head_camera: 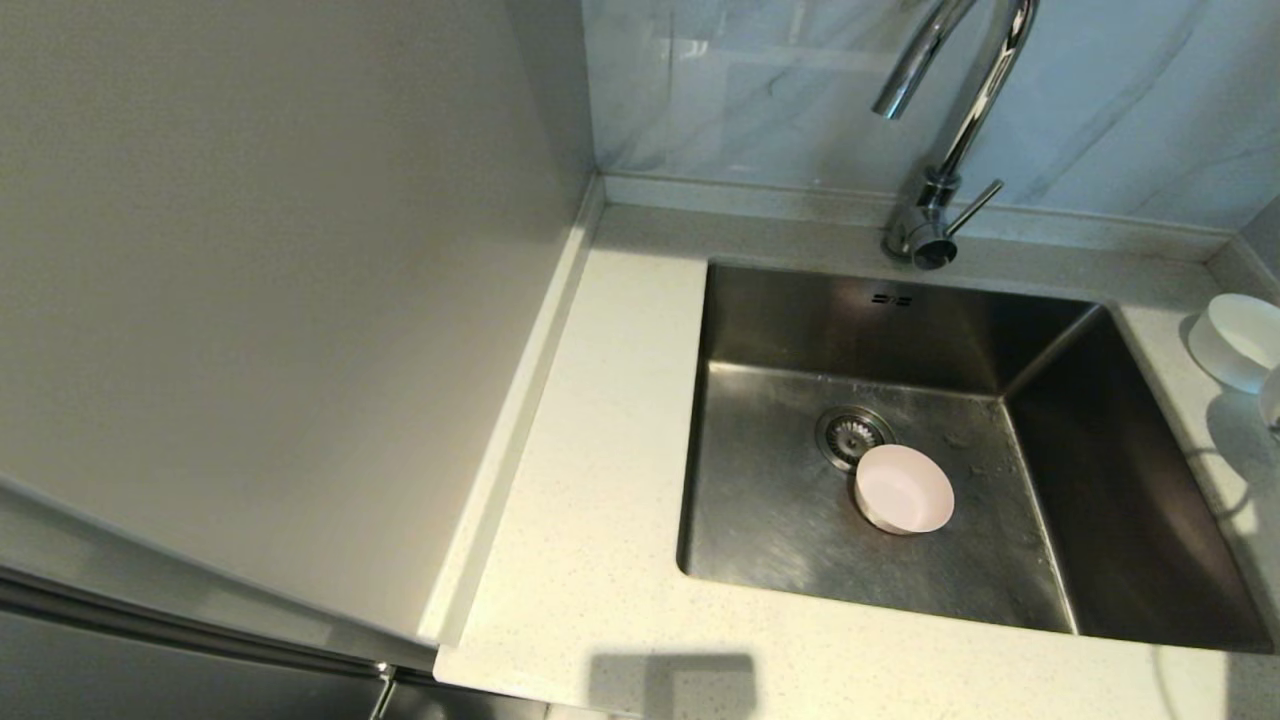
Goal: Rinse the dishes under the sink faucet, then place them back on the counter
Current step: Put a bowl back to the table from the sink
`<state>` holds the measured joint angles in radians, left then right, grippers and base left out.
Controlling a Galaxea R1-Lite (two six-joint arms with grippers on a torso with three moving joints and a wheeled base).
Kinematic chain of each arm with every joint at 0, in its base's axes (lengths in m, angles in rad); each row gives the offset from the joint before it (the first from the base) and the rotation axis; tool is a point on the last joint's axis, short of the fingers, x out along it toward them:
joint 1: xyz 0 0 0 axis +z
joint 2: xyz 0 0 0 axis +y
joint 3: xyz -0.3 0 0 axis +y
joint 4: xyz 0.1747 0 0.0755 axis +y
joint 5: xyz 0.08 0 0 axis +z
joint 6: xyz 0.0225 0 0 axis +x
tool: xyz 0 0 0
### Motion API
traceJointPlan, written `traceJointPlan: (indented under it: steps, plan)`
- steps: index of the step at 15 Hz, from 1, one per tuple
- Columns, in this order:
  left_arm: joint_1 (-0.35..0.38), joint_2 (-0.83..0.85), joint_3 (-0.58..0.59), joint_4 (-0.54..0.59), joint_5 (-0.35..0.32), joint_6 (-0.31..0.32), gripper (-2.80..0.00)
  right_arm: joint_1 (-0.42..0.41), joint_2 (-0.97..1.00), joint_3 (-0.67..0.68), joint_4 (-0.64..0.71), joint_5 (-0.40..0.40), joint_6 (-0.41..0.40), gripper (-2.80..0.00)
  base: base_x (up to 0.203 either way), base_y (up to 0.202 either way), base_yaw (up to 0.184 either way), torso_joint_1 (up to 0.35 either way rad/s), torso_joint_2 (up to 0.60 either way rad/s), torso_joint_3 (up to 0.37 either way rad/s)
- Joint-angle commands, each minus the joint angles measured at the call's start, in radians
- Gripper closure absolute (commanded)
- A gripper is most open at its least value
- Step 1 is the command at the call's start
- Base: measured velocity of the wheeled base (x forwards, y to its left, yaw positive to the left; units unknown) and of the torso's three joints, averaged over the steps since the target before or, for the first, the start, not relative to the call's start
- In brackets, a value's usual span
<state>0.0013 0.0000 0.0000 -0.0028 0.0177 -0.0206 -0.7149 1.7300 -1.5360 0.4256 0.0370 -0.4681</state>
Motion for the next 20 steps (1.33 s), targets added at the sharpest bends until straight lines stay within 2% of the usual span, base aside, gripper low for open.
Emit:
traceJointPlan:
  steps: [1, 6, 7, 11, 15, 18, 20]
  plan:
    - [0.0, -0.003, 0.0, 0.0, 0.001, -0.001, 0.0, 0.018, 0.031, 0.012, -0.014, -0.002, -0.003, 0.0, 0.0, 0.0, 0.0, 0.0, 0.0, 0.0]
    - [0.0, -0.003, 0.0, 0.0, 0.001, -0.001, 0.0, 0.038, 0.047, 0.019, -0.016, -0.017, -0.003, 0.0, 0.0, 0.0, 0.0, 0.0, 0.0, 0.0]
    - [0.0, -0.003, 0.0, 0.0, 0.001, -0.001, 0.0, 0.041, 0.051, 0.02, -0.016, -0.021, -0.003, -2.8, 0.0, 0.0, 0.0, 0.0, 0.0, 0.0]
    - [0.0, -0.003, 0.0, 0.0, 0.001, -0.001, 0.0, 0.049, 0.054, 0.01, -0.02, -0.021, -0.001, -2.8, 0.0, 0.0, 0.0, 0.0, 0.0, 0.0]
    - [0.0, -0.003, 0.0, 0.0, 0.001, -0.001, 0.0, 0.078, 0.029, 0.011, -0.142, -0.01, 0.016, -2.8, 0.0, 0.0, 0.0, 0.0, 0.0, 0.0]
    - [0.0, -0.003, 0.0, 0.0, 0.001, -0.001, 0.0, 0.182, -0.07, 0.034, -0.169, 0.043, 0.081, -2.8, 0.0, 0.0, 0.0, 0.0, 0.0, 0.0]
    - [0.0, -0.003, 0.0, 0.0, 0.001, -0.001, 0.0, 0.295, -0.15, 0.131, -0.169, 0.059, 0.088, -2.8, 0.0, 0.0, 0.0, 0.0, 0.0, 0.0]
